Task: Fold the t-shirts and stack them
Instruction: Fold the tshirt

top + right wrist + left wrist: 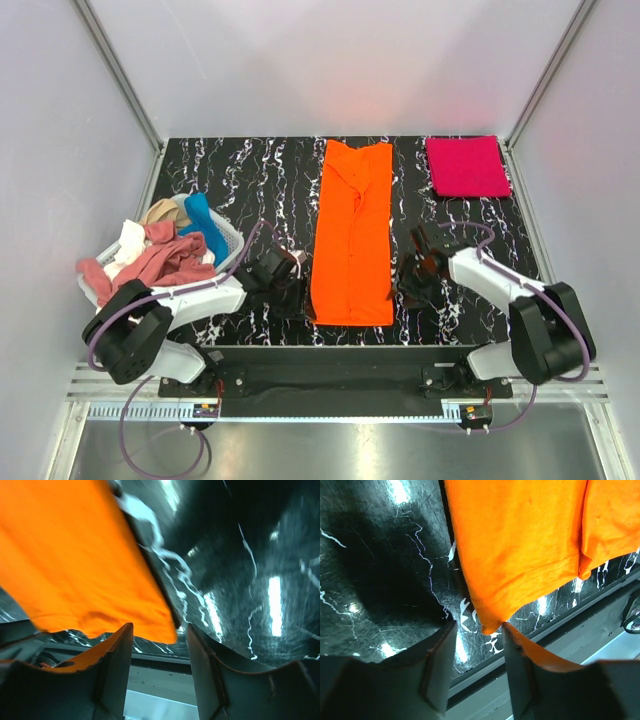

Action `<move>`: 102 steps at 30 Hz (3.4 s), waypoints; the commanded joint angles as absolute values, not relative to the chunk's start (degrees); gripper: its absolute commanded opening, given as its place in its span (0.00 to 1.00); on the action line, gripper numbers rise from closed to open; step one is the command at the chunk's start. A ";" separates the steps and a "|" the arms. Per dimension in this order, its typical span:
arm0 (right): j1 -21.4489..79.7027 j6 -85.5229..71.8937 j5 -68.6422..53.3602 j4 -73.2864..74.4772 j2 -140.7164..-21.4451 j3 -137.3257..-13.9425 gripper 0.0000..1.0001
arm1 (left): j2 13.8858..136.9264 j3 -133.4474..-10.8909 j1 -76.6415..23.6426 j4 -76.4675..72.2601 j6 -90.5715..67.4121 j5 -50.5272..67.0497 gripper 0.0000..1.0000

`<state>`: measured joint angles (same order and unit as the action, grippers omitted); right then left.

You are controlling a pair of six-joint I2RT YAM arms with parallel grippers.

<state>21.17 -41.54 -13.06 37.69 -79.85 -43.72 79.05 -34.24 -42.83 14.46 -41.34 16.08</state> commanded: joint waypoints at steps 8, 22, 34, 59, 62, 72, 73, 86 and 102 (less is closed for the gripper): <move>26.54 -52.82 -12.04 29.72 -73.22 -32.26 0.54 | 79.28 -32.61 -44.03 11.34 -43.59 13.36 0.15; 26.98 -53.88 -12.48 26.10 -70.75 -28.04 0.05 | 77.69 -35.07 -44.30 14.68 -44.73 12.66 0.53; 27.25 -53.88 -12.66 26.54 -66.71 -27.25 0.00 | 81.04 -34.10 -44.47 11.25 -45.97 13.62 0.04; 28.21 -37.89 -0.62 33.58 -72.40 -46.83 0.00 | 85.42 -50.96 -43.95 19.60 -42.11 12.21 0.00; 28.04 -32.98 -0.35 32.78 -79.61 -52.63 0.00 | 90.86 -57.03 -41.58 21.79 -39.64 13.01 0.00; 23.03 -24.53 0.09 33.22 -98.95 -70.56 0.00 | 106.42 -76.61 -34.81 26.28 -34.37 13.09 0.00; 22.77 -24.17 0.17 33.40 -100.79 -73.27 0.00 | 106.96 -77.68 -34.02 26.63 -34.19 12.92 0.00; 16.61 -21.01 -4.30 37.70 -109.24 -89.82 0.00 | 117.15 -92.28 -26.63 28.92 -32.69 15.73 0.00; 13.89 -18.28 -8.52 37.27 -117.94 -101.33 0.00 | 125.68 -104.85 -21.71 28.92 -32.52 21.27 0.00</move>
<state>14.81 -19.81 -6.87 37.82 -117.47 -97.54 124.84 -101.51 -22.59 29.93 -33.04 18.57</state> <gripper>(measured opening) 0.012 0.017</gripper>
